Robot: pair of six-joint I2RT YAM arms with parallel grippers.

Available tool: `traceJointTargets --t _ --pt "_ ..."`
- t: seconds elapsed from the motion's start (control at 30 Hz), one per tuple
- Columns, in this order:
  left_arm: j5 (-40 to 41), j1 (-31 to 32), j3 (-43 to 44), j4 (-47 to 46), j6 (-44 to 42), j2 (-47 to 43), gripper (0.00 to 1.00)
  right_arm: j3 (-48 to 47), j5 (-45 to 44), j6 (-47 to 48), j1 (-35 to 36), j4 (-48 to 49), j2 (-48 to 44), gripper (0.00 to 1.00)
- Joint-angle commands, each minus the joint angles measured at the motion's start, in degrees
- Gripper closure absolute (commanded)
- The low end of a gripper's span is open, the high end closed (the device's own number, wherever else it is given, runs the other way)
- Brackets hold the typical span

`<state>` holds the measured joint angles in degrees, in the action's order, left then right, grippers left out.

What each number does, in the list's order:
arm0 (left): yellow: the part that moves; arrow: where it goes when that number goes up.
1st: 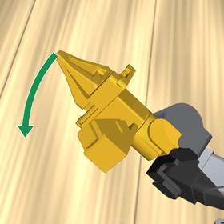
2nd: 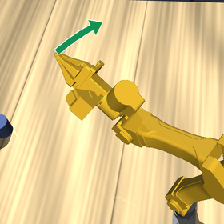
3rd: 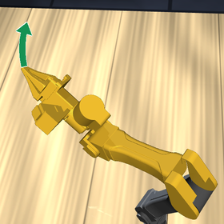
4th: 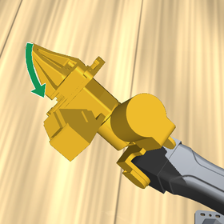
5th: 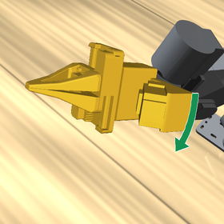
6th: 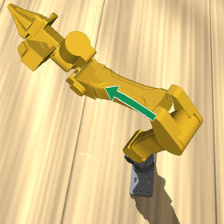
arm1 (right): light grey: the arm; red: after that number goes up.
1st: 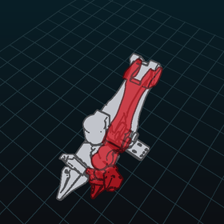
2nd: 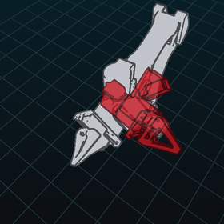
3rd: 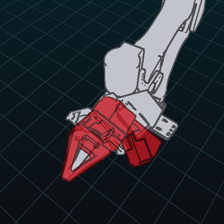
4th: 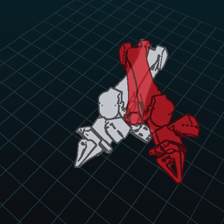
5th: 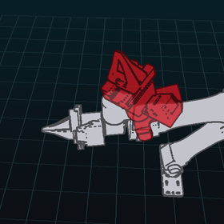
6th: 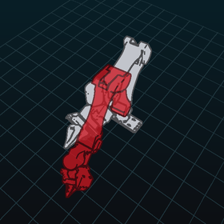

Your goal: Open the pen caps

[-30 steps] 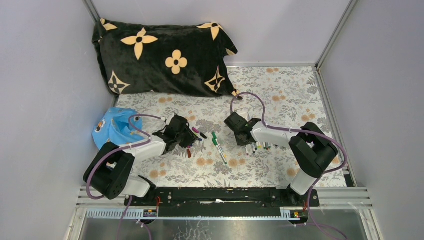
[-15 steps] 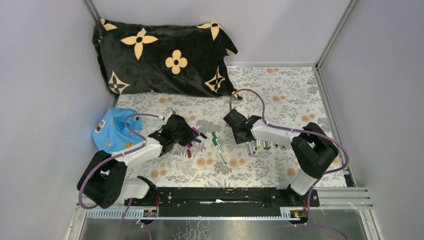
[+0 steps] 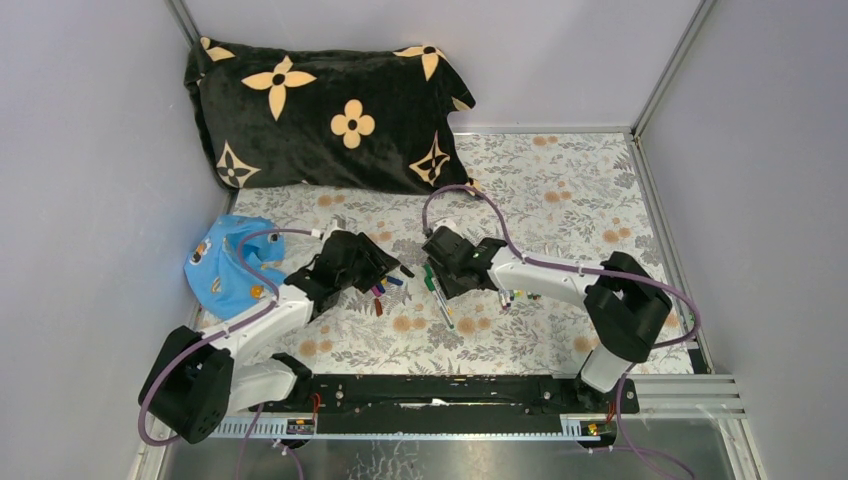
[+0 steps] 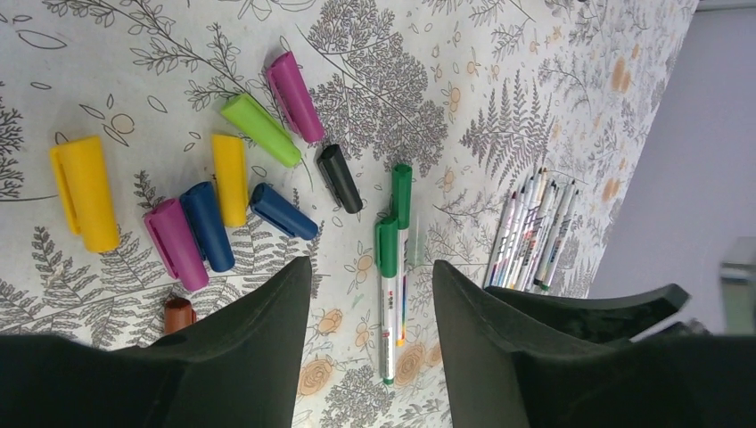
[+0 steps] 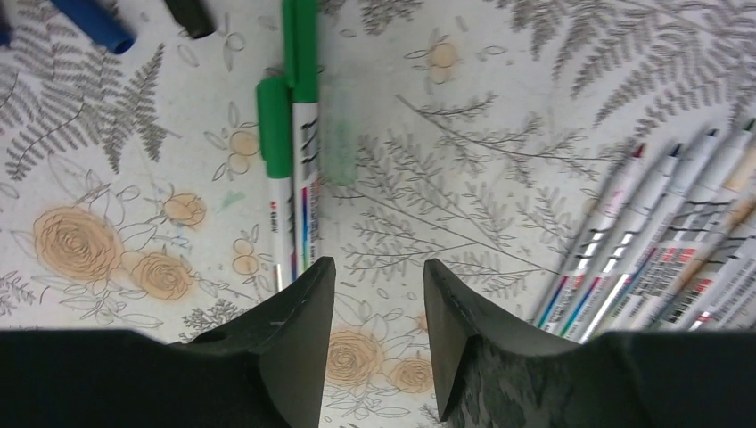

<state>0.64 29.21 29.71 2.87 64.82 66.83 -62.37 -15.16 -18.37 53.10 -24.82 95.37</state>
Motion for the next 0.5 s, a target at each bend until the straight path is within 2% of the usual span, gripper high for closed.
traceJointTargets --t 0.0,0.47 --pt "-0.3 0.0 -1.1 1.0 0.6 -2.7 0.41 -2.3 2.7 1.1 1.5 0.7 2.0 0.53" --pt "-0.4 0.0 -3.6 0.1 2.5 -5.7 0.41 -3.8 4.8 1.4 2.9 1.7 6.1 0.54"
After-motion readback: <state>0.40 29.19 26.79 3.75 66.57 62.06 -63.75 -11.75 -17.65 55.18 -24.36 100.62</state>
